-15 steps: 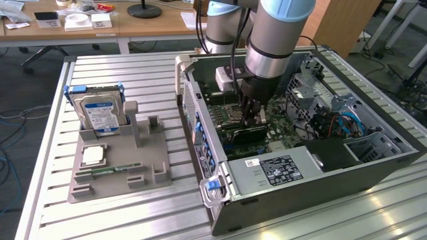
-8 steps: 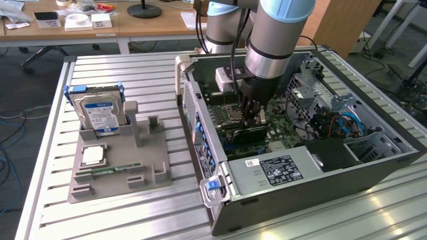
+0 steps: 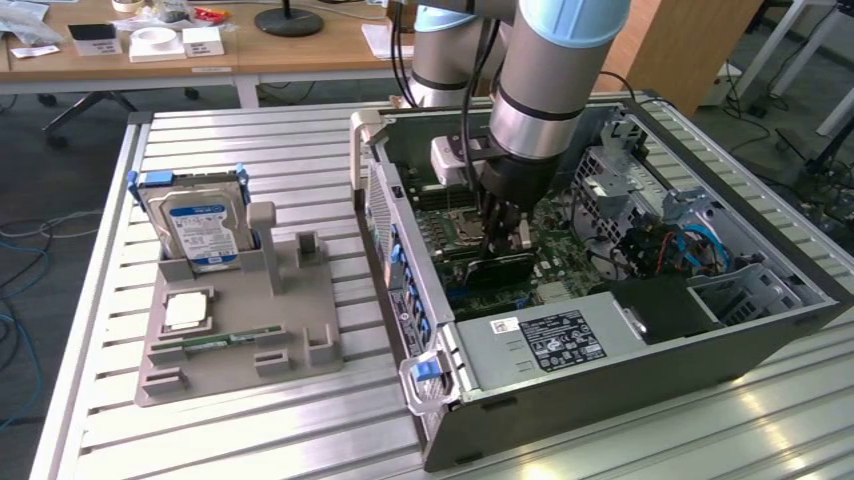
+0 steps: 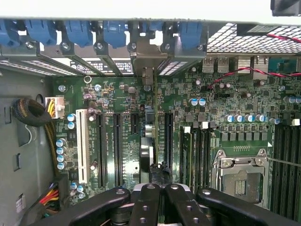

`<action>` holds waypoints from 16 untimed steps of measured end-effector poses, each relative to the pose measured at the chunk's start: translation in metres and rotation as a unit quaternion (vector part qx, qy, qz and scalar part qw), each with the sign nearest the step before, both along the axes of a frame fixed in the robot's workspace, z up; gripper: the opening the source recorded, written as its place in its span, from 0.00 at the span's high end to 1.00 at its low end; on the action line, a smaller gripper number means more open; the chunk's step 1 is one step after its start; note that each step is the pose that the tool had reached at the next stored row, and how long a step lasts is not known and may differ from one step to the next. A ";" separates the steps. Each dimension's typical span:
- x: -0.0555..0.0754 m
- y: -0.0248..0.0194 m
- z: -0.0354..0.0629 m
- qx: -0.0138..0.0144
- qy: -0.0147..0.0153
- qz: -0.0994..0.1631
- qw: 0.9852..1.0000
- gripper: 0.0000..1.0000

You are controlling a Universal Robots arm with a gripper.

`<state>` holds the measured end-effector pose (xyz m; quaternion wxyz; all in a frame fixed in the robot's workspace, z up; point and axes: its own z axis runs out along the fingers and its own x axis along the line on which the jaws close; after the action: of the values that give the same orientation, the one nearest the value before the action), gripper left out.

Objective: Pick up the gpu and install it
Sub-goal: 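Press down on the gpu until it lock into place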

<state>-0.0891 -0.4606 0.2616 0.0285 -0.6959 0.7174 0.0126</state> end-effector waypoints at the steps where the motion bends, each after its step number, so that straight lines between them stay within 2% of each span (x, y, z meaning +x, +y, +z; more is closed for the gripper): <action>1: 0.000 0.0000 0.0000 0.000 0.000 0.000 1.000 0.89; 16: 0.000 0.0000 -0.0025 0.000 0.000 0.000 1.000 0.89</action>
<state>-0.0893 -0.4606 0.2591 0.0283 -0.6959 0.7174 0.0126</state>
